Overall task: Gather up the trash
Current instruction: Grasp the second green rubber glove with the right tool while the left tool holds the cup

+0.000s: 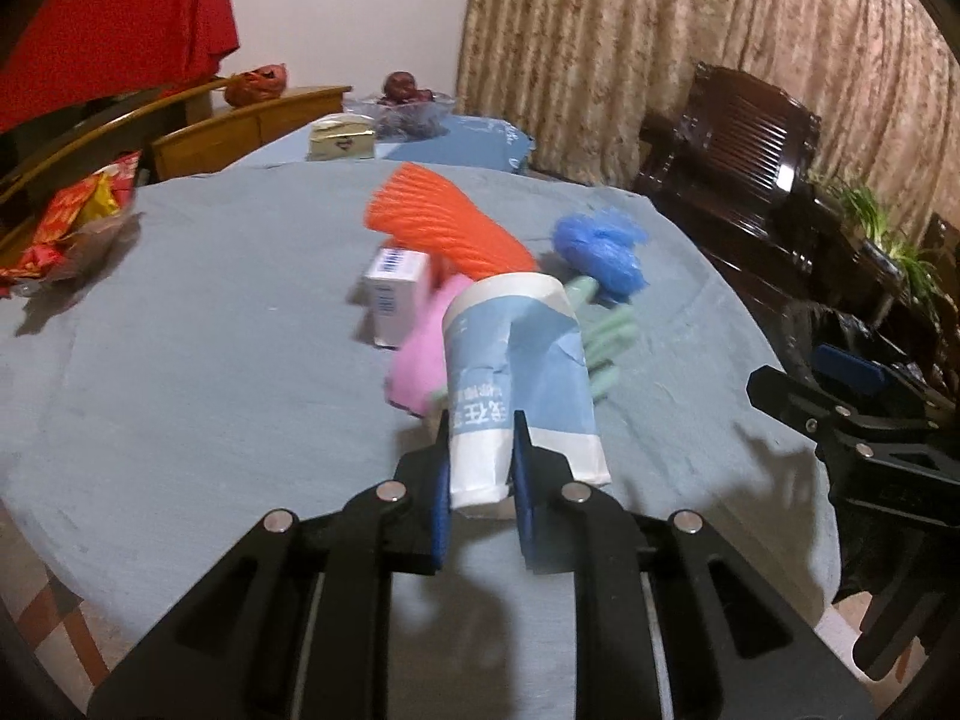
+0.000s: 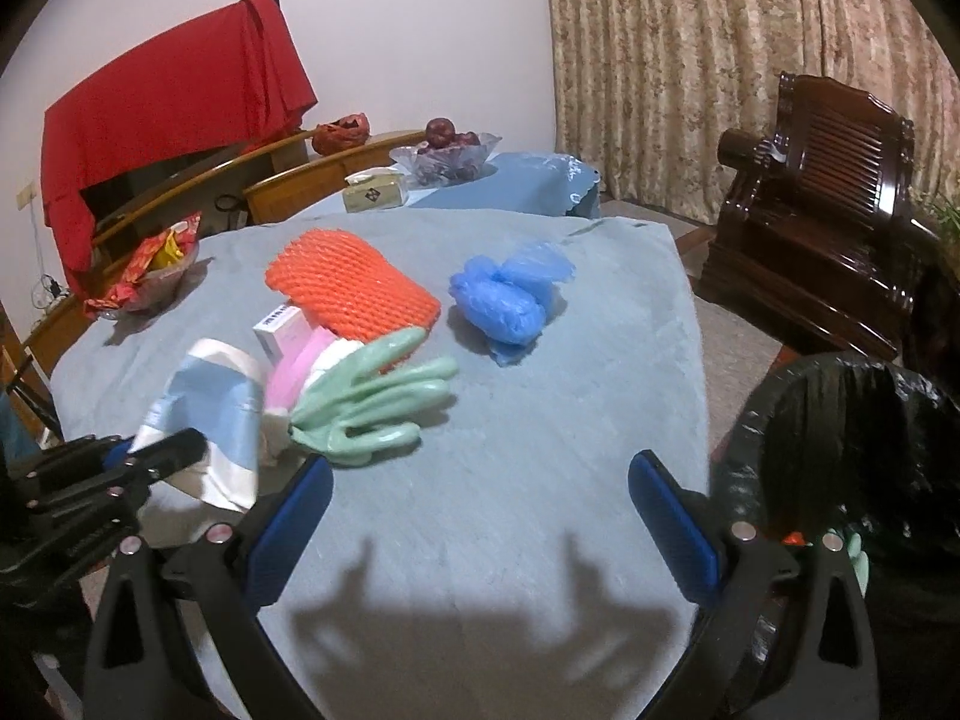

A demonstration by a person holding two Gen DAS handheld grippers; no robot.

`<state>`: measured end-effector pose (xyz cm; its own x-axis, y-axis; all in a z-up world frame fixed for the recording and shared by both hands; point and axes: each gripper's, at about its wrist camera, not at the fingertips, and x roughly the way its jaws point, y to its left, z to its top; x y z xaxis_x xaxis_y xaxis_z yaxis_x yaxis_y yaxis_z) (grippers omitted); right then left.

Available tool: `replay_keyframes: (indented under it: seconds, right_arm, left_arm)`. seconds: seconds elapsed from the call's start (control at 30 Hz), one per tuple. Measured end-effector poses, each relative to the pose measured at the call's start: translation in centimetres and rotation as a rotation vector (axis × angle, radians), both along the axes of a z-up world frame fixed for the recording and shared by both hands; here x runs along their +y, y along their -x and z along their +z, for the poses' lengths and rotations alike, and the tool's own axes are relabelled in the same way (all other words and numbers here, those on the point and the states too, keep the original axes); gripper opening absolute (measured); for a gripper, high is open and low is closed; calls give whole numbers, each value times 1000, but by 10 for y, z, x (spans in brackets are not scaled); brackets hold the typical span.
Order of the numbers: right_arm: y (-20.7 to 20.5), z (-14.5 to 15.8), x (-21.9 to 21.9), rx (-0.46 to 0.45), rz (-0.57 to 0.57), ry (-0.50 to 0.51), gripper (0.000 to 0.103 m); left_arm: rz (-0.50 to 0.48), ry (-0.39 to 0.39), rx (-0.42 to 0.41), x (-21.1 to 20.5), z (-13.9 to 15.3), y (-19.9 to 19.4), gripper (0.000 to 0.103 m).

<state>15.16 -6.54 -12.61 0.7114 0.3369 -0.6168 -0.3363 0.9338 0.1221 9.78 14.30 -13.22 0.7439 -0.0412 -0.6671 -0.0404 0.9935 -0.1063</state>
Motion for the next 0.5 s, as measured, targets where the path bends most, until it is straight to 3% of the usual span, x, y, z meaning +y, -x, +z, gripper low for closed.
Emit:
replay_keyframes:
  seconds: [0.27, 0.5]
  right_arm:
    - [-17, -4, 36, 8, 37, 6, 97]
    - [-37, -28, 70, 57, 53, 59, 97]
  left_arm:
    - [90, -25, 4, 41, 1, 3, 16]
    - [132, -50, 31, 71, -7, -4, 16]
